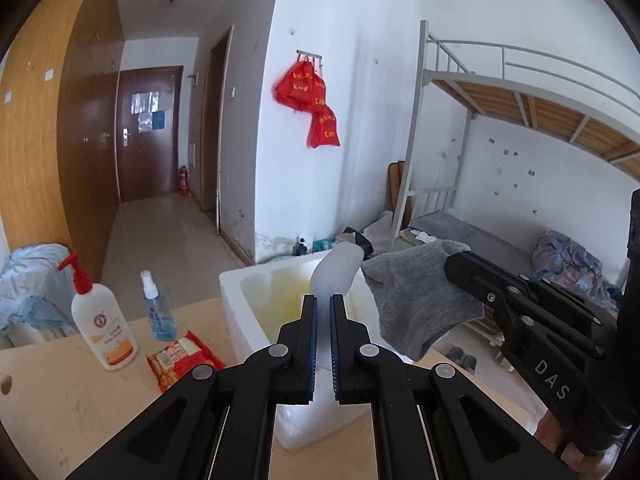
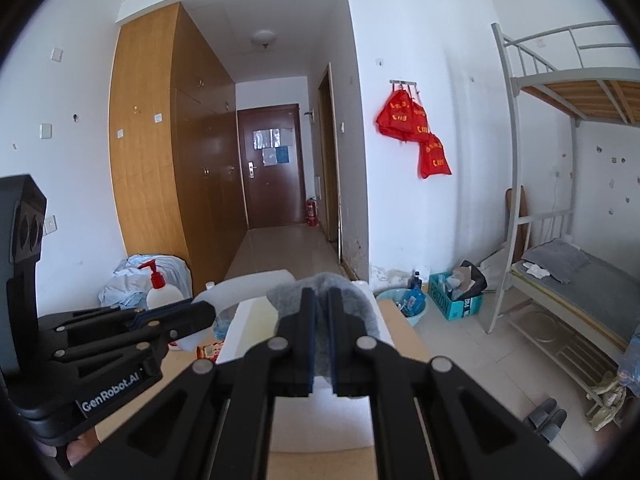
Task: Organize soft objects
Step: 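Carry the grey sock and foam strip over the white foam box with both grippers, then open both grippers to drop the sock and foam strip into the box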
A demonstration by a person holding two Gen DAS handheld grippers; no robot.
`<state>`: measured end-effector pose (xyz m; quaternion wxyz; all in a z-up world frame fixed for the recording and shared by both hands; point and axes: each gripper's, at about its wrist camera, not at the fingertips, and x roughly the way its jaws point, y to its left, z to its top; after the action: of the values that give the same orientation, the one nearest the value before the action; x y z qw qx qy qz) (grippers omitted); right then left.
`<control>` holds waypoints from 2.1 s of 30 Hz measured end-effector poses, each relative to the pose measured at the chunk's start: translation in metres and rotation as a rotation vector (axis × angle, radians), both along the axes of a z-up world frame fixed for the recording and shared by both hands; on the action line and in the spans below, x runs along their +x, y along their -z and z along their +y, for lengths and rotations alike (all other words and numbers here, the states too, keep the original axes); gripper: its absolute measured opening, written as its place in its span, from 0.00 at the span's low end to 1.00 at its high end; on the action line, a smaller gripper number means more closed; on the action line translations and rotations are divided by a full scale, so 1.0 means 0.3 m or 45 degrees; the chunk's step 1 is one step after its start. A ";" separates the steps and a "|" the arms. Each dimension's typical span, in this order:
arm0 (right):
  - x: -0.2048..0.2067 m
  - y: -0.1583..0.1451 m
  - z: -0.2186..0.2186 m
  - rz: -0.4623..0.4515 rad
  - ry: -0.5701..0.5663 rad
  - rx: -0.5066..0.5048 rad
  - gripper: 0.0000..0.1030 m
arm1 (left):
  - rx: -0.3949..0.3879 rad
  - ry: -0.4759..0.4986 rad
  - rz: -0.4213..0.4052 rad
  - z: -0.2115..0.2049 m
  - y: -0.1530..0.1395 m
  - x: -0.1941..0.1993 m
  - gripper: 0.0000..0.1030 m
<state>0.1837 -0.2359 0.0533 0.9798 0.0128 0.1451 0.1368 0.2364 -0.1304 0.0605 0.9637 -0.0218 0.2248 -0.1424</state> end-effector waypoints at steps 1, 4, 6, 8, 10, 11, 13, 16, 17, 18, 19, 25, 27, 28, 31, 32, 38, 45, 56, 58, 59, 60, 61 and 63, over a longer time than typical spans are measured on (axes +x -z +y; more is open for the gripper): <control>0.012 -0.001 -0.001 0.001 -0.001 0.001 0.07 | 0.003 -0.004 0.001 0.000 0.001 0.012 0.06; 0.042 0.005 -0.001 0.004 -0.011 0.009 0.07 | -0.001 -0.003 0.011 0.003 0.013 0.051 0.06; 0.063 0.006 -0.001 0.008 -0.020 0.013 0.08 | -0.008 0.005 0.013 0.006 0.014 0.071 0.06; 0.087 0.008 0.002 0.017 -0.033 0.023 0.08 | -0.011 -0.002 0.010 0.009 0.014 0.090 0.06; 0.107 0.011 0.005 0.018 -0.039 0.026 0.08 | -0.013 -0.010 0.010 0.011 0.016 0.108 0.06; 0.116 0.013 0.008 0.021 -0.045 0.031 0.08 | -0.013 -0.015 0.011 0.013 0.018 0.117 0.06; 0.134 0.017 0.015 0.028 -0.054 0.038 0.08 | -0.013 -0.021 0.017 0.019 0.023 0.132 0.06; 0.155 0.021 0.032 0.032 -0.078 0.037 0.08 | -0.007 -0.035 0.029 0.029 0.032 0.149 0.06; 0.158 0.024 0.038 0.036 -0.083 0.035 0.08 | -0.007 -0.041 0.034 0.034 0.036 0.154 0.06; 0.161 0.030 0.039 0.040 -0.083 0.035 0.08 | -0.010 -0.046 0.040 0.037 0.036 0.164 0.06; 0.166 0.033 0.040 0.045 -0.085 0.034 0.08 | -0.012 -0.052 0.043 0.041 0.039 0.169 0.06; 0.193 0.046 0.028 0.096 -0.114 0.059 0.08 | -0.005 -0.053 0.056 0.041 0.047 0.178 0.06; 0.200 0.045 0.025 0.112 -0.118 0.059 0.15 | -0.001 -0.051 0.054 0.038 0.048 0.175 0.06; 0.199 0.045 0.024 0.117 -0.115 0.057 0.20 | 0.000 -0.051 0.054 0.036 0.047 0.175 0.06; 0.196 0.041 0.012 0.114 -0.132 0.093 0.62 | 0.000 -0.053 0.056 0.034 0.048 0.176 0.06; 0.186 0.038 0.006 0.104 -0.134 0.107 0.64 | 0.000 -0.052 0.061 0.033 0.049 0.176 0.06; 0.174 0.032 0.003 0.096 -0.131 0.106 0.64 | 0.001 -0.044 0.069 0.028 0.052 0.176 0.06; 0.157 0.030 -0.015 0.095 -0.115 0.099 0.64 | 0.020 -0.026 0.081 -0.005 0.069 0.184 0.06; 0.127 0.046 -0.065 0.079 -0.083 0.073 0.64 | 0.029 0.021 0.085 -0.063 0.076 0.213 0.06; 0.122 0.049 -0.074 0.076 -0.081 0.075 0.64 | 0.021 0.029 0.098 -0.070 0.083 0.222 0.06; 0.120 0.049 -0.077 0.075 -0.079 0.073 0.64 | 0.020 0.028 0.100 -0.071 0.085 0.225 0.06; 0.120 0.049 -0.078 0.075 -0.080 0.071 0.64 | 0.021 0.029 0.102 -0.074 0.087 0.228 0.06; 0.120 0.050 -0.080 0.076 -0.080 0.069 0.64 | 0.021 0.029 0.102 -0.076 0.088 0.231 0.06; 0.117 0.053 -0.080 0.077 -0.079 0.065 0.64 | 0.025 0.030 0.100 -0.079 0.088 0.234 0.06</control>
<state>0.2188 -0.2601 0.0374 0.9697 0.0375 0.1713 0.1702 0.3066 -0.1542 0.0343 0.9525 -0.0153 0.2642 -0.1507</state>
